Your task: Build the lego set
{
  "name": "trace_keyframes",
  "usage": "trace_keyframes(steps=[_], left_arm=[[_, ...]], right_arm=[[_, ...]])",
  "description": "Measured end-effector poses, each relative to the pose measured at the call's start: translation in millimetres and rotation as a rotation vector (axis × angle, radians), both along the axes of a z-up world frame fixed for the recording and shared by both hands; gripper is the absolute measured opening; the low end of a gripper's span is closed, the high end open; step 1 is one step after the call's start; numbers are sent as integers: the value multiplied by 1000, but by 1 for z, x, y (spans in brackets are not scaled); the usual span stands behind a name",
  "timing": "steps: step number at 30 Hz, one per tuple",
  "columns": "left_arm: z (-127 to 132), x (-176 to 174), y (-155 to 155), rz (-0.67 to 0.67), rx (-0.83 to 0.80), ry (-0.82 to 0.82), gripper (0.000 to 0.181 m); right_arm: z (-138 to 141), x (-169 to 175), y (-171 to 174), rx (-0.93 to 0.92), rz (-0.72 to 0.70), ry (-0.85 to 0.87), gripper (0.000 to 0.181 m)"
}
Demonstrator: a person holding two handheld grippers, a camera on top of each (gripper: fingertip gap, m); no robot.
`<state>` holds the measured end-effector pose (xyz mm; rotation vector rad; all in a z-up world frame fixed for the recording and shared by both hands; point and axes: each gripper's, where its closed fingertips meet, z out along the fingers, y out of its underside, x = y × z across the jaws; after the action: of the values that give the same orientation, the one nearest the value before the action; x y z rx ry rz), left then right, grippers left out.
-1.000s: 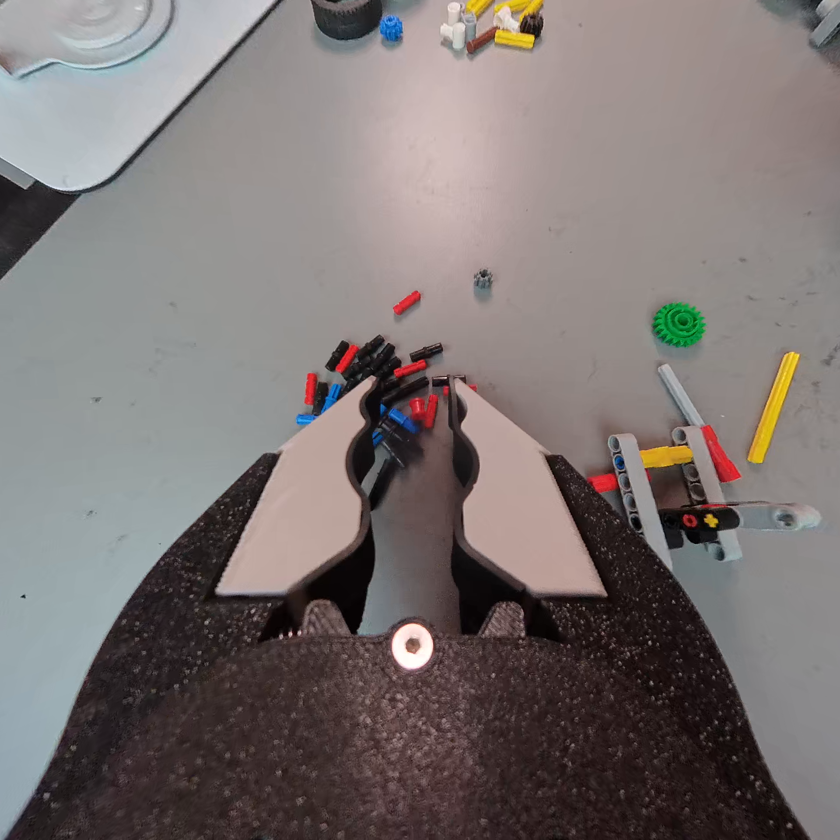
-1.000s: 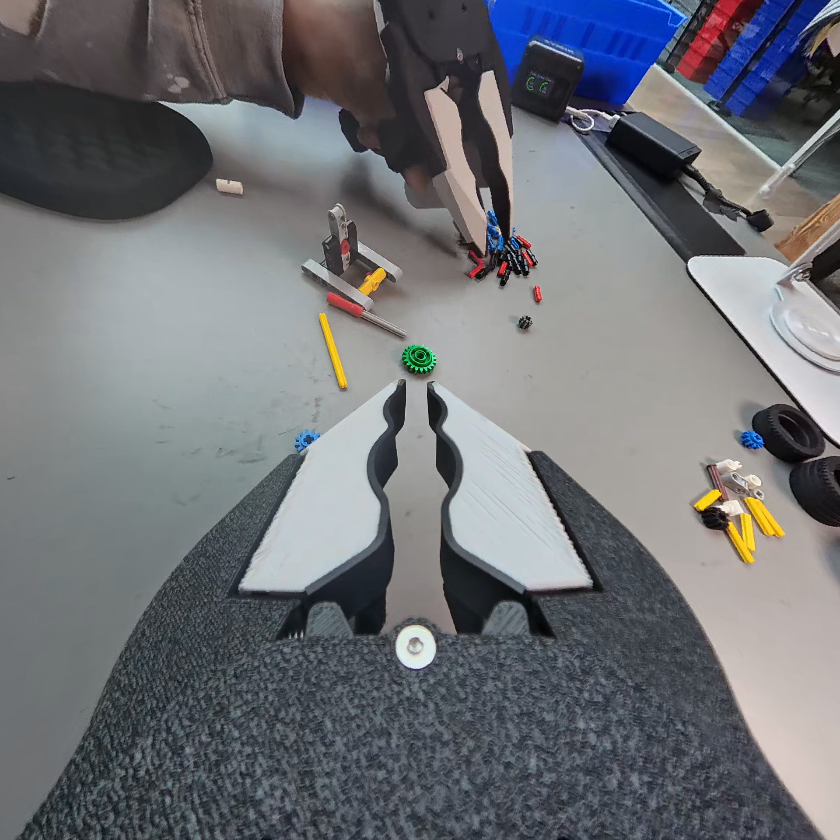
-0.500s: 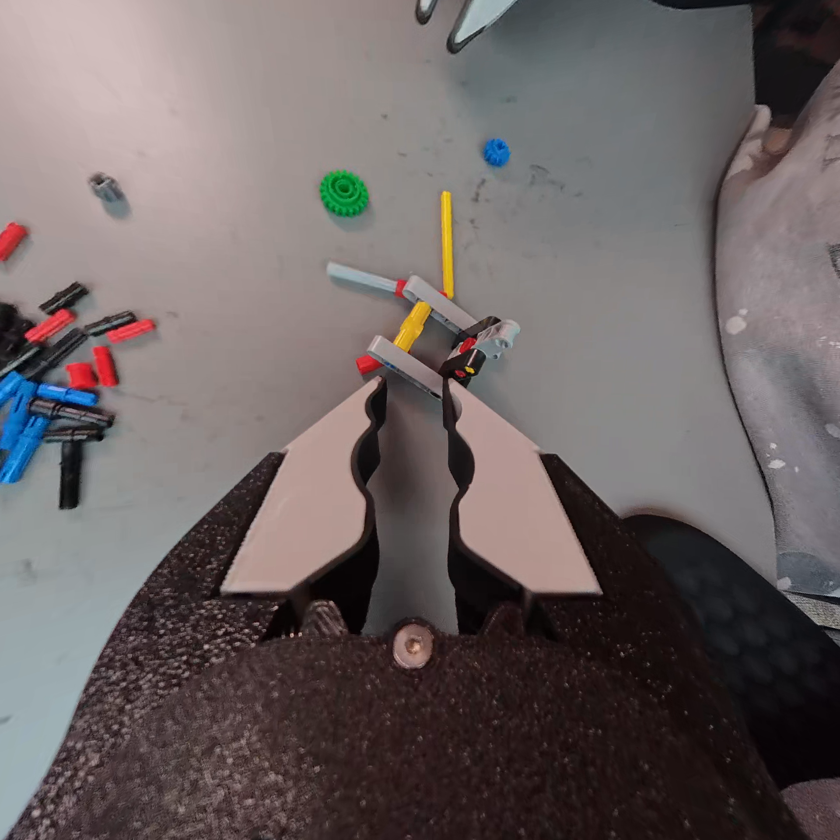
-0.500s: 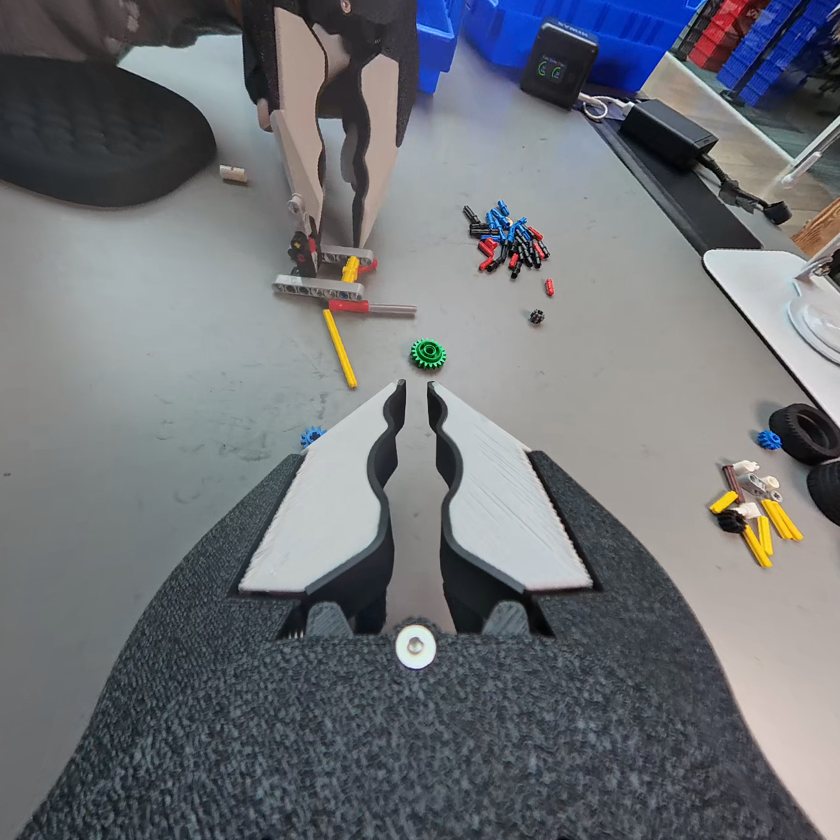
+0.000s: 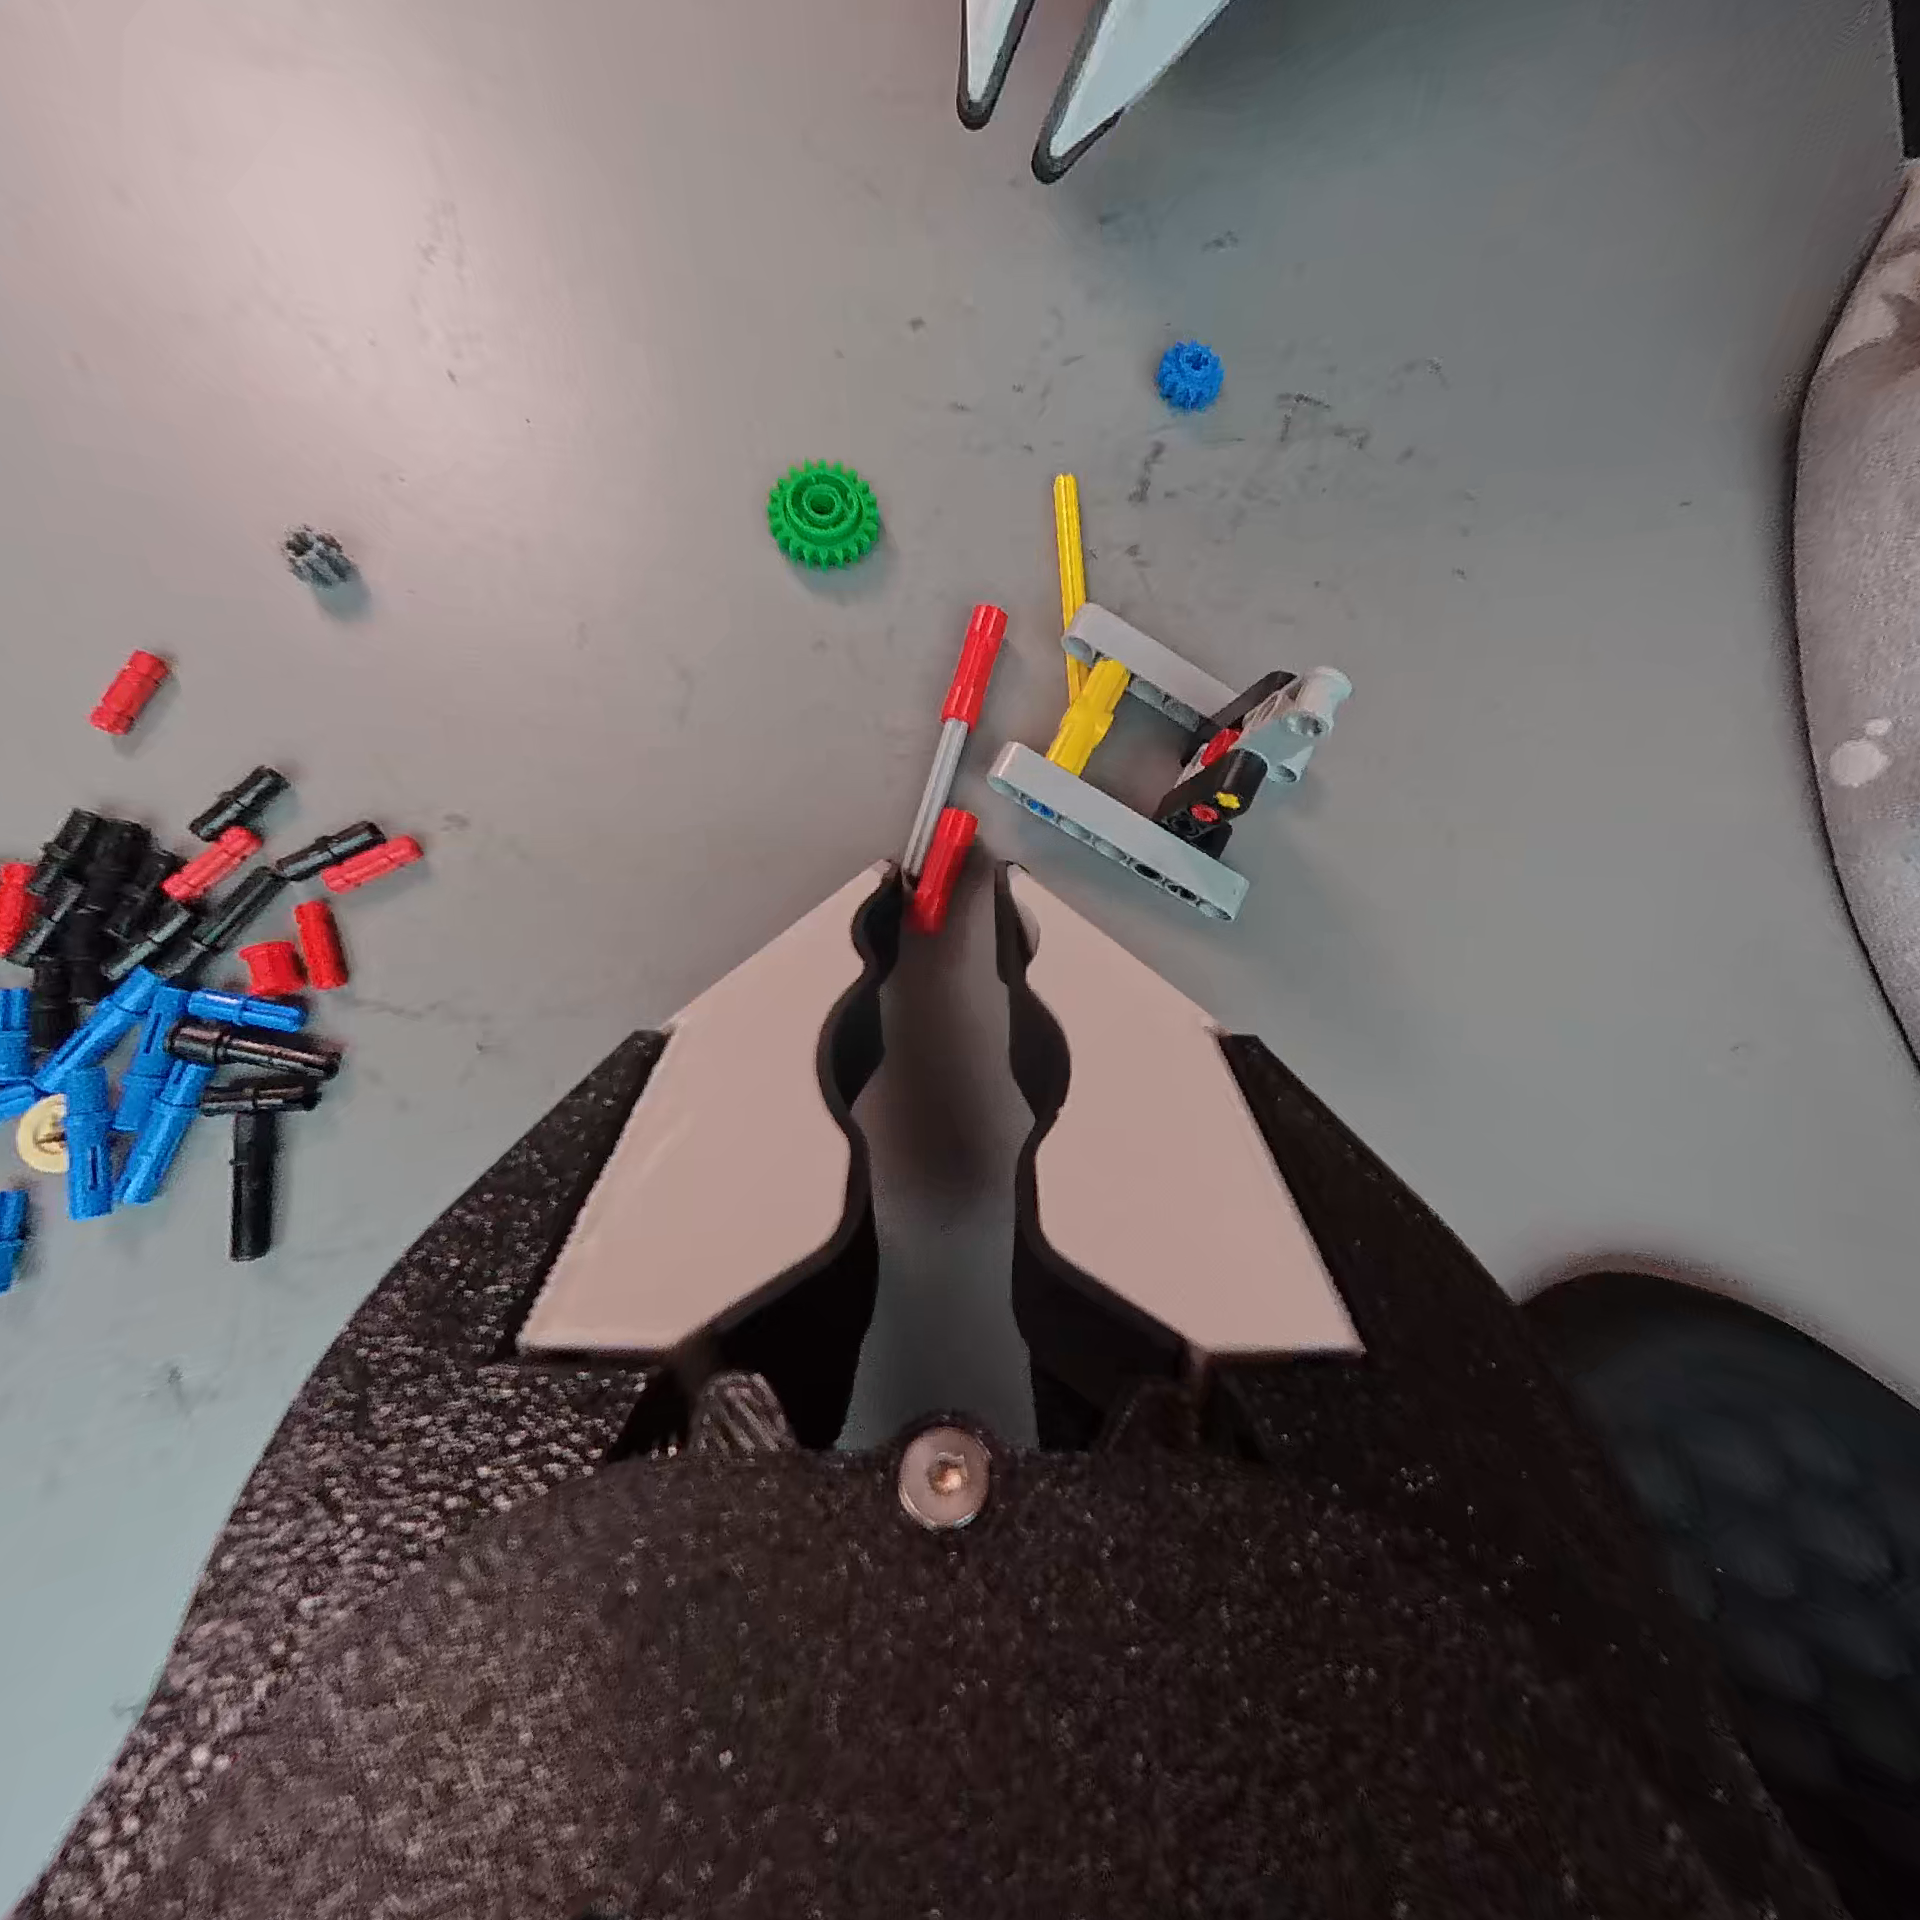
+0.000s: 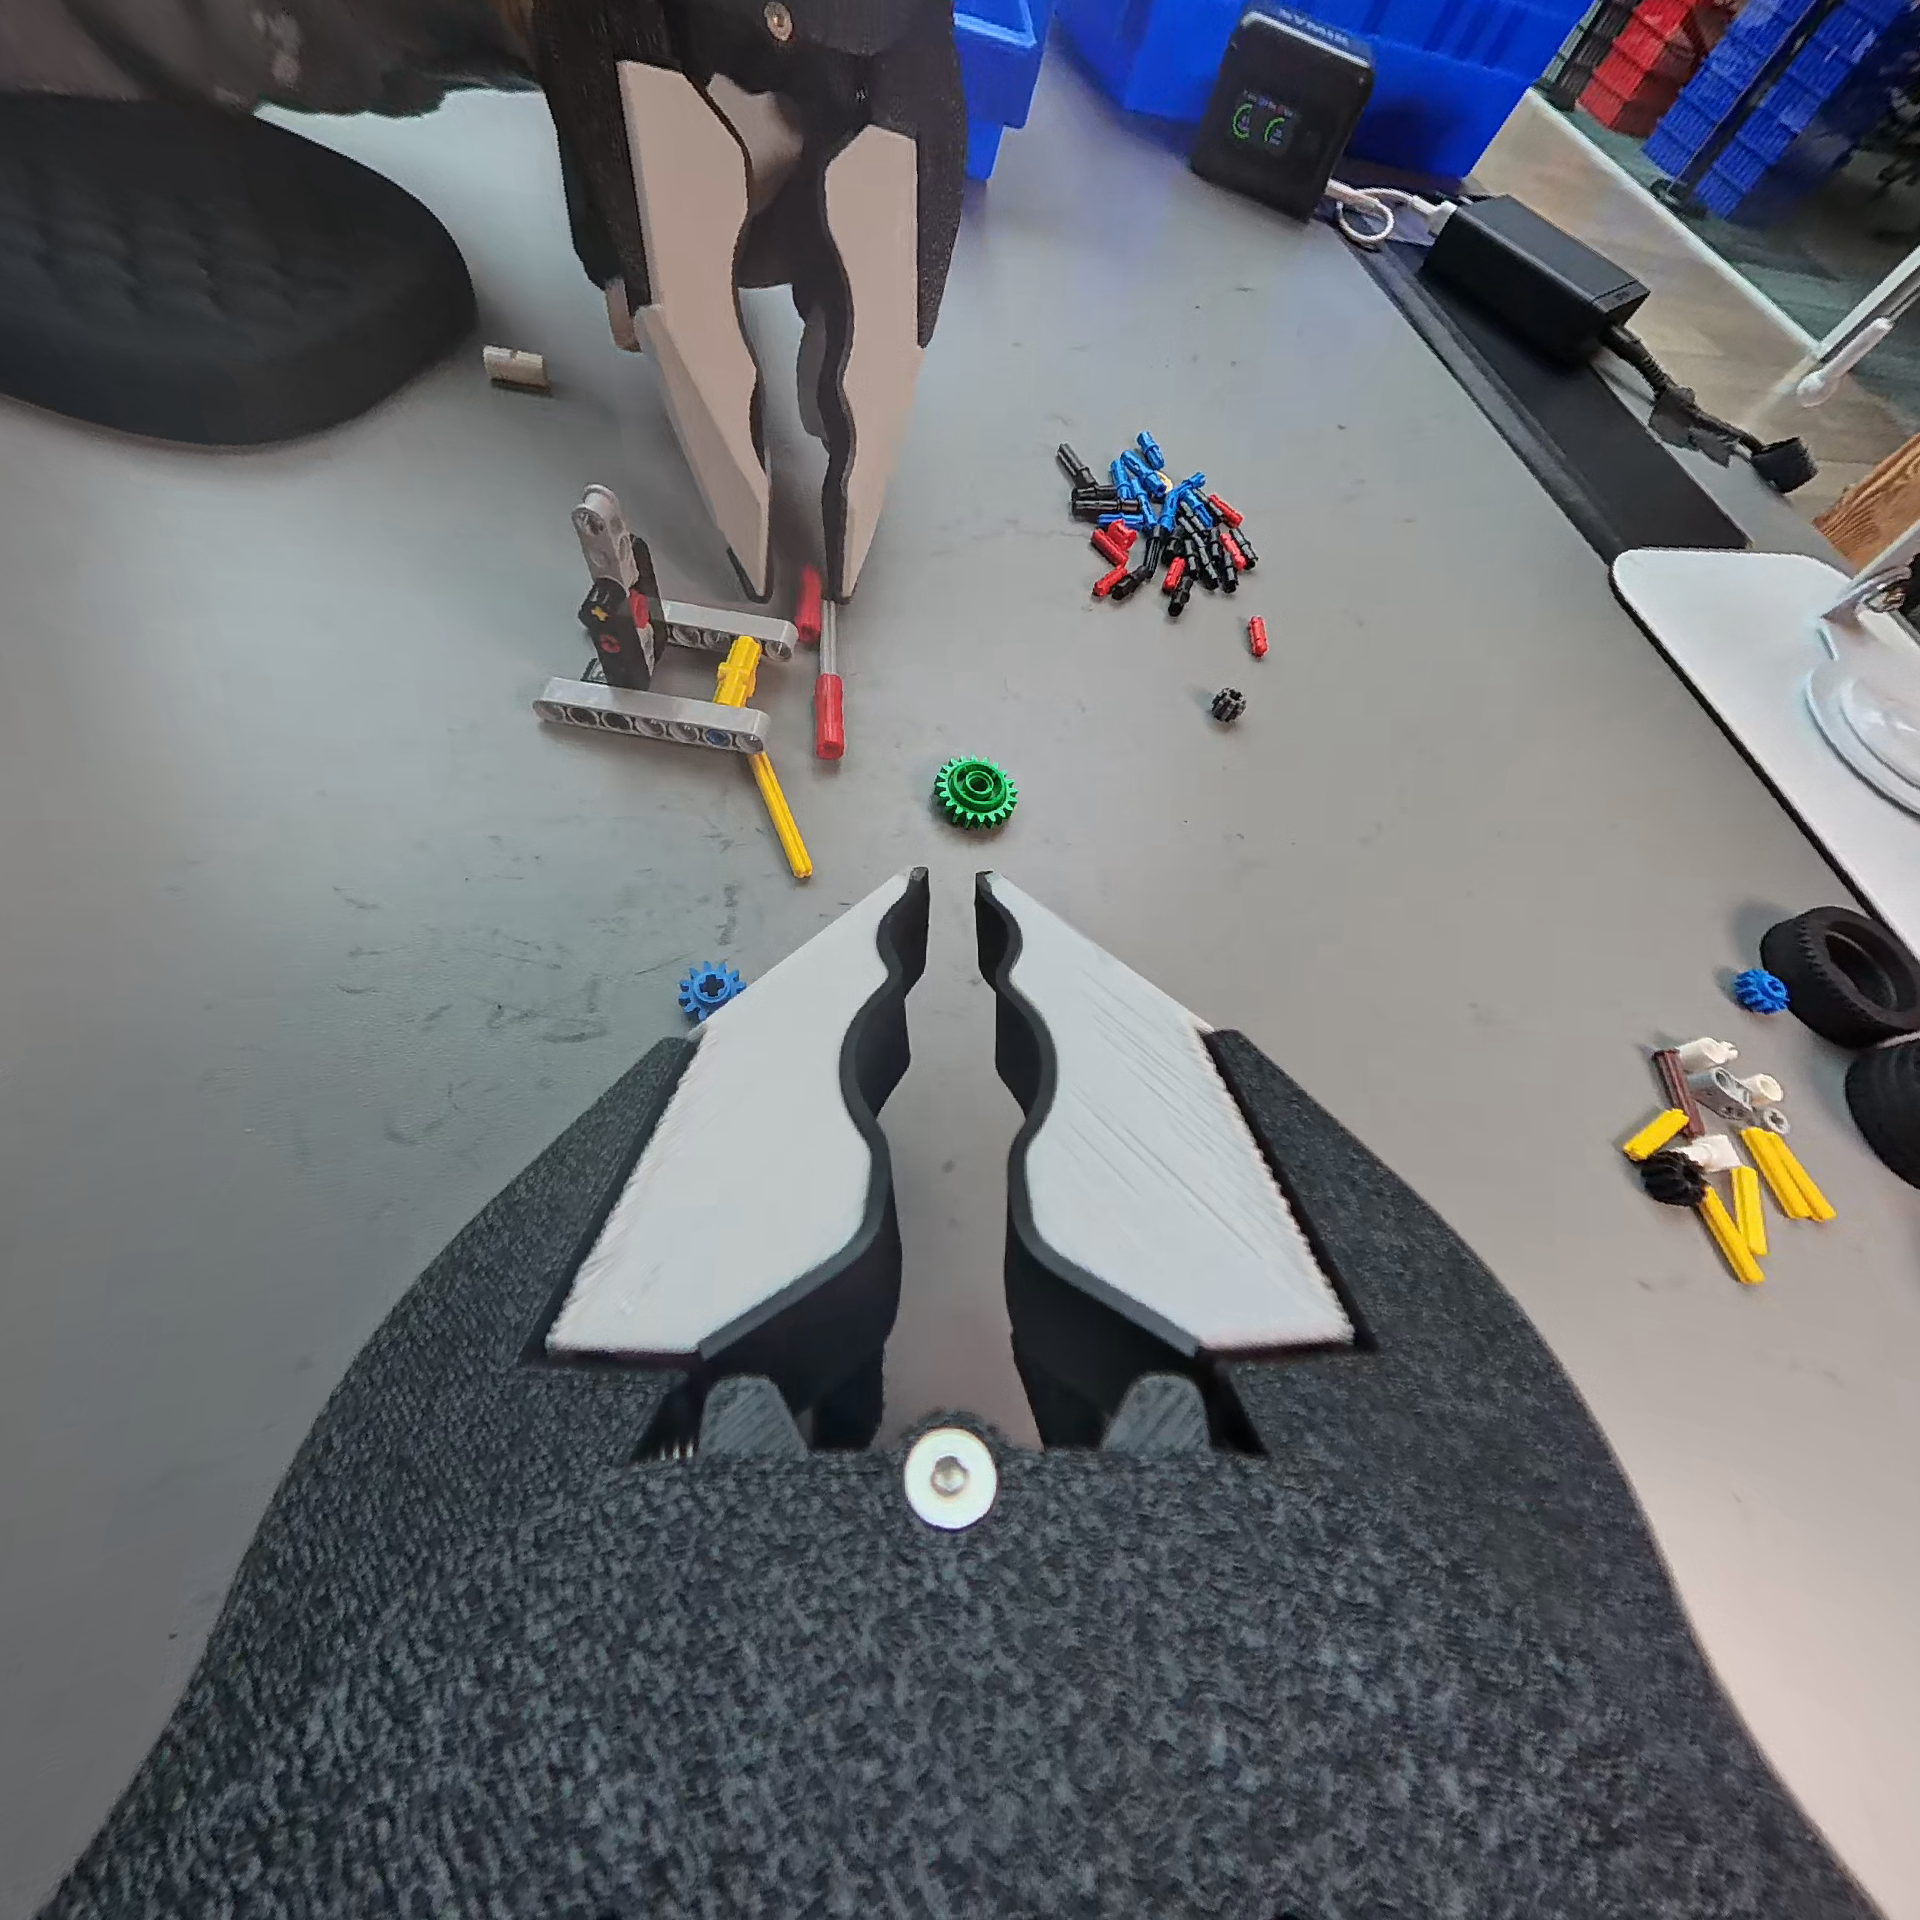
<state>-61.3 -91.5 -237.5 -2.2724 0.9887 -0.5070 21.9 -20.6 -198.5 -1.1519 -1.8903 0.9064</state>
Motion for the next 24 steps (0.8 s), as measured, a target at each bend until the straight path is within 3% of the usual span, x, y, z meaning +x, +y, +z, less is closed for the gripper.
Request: trace_keyframes(steps=[6, 9, 10, 12, 14, 17, 21, 24], left_arm=[[1, -7, -3, -13, 15, 56, 6], [22, -32, 3, 84, 92, 92, 6], [36, -55, 8, 178, 138, 148, 6], [75, -130, 13, 519, 260, 304, 6], [112, -207, -8, 862, 329, 433, 6], [114, -270, -58, 1123, 216, 549, 7], [108, -284, -70, 1196, 227, 575, 25], [108, -252, -44, 1060, 288, 527, 27]], right_arm=[[1, 0, 0, 7, 1, 5, 8], [2, 1, 0, 10, 2, 4, 8], [1, 1, 0, 15, 3, 1, 8], [0, 2, -2, 16, 13, -10, 8], [-2, 1, -4, 13, 21, -23, 8], [-7, -1, -8, 11, 38, -49, 8], [-11, -5, -16, 26, 59, -69, 8], [-11, -6, -17, 25, 54, -67, 8]])
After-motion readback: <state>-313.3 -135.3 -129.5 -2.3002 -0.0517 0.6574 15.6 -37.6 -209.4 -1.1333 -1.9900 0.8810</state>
